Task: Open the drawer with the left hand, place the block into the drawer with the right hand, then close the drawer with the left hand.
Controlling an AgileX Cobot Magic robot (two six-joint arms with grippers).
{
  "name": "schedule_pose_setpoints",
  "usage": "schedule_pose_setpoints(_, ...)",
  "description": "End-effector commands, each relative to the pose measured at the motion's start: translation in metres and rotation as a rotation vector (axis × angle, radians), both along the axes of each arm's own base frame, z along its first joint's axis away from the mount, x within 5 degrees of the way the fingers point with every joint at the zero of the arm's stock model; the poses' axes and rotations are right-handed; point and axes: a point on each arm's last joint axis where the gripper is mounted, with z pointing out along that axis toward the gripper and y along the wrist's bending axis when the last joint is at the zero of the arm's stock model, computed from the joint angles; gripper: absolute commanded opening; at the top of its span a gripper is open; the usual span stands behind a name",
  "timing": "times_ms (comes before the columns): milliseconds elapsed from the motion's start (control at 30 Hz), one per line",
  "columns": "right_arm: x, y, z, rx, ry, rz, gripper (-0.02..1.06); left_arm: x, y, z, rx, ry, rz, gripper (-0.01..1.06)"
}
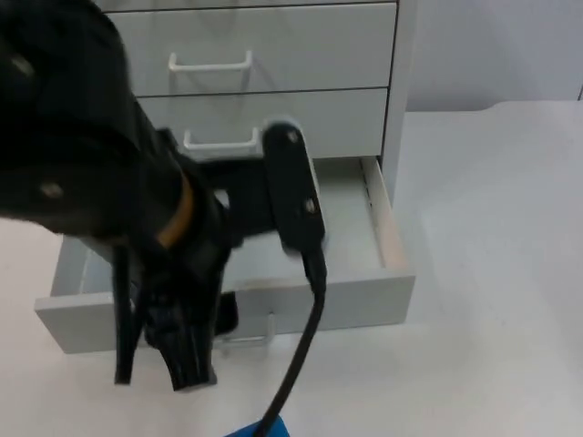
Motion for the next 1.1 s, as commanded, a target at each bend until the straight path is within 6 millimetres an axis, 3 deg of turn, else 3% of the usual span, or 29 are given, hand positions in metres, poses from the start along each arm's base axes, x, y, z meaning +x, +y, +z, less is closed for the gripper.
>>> schedule_pose_setpoints(0,0.001,-0.001,0.002,0.003,-0.012,-0.007,1.05,-0.009,0.004,0.020,-0.088,0.024,0.090,0.61)
schedule_pose_setpoints(233,0.001,-0.001,0.002,0.006,-0.011,-0.008,1.05,-0.032,0.018,0.070,-0.325,0.039,0.213,0.61)
schedule_pose_setpoints(467,0.001,-0.001,0.002,0.005,-0.007,-0.007,1.05,-0.051,0.037,0.102,-0.421,0.016,0.243,0.61)
schedule_pose_setpoints(667,0.001,-0.001,0.002,0.007,-0.007,-0.008,1.05,-0.059,0.050,0.118,-0.461,-0.021,0.256,0.61)
schedule_pose_setpoints(800,0.001,-0.001,0.002,0.007,-0.005,-0.008,1.05,-0.055,0.072,0.127,-0.490,-0.055,0.356,0.61)
schedule_pose_setpoints(933,0.000,-0.001,0.001,0.007,-0.001,-0.008,1.05,-0.044,0.108,0.134,-0.547,-0.094,0.568,0.61)
schedule_pose_setpoints(967,0.000,-0.001,0.001,0.007,-0.001,-0.008,1.05,-0.044,0.108,0.134,-0.547,-0.094,0.568,0.61)
schedule_pose_setpoints(1067,0.000,0.000,0.001,0.011,0.000,-0.008,1.05,-0.042,0.142,0.142,-0.638,-0.135,0.783,0.61)
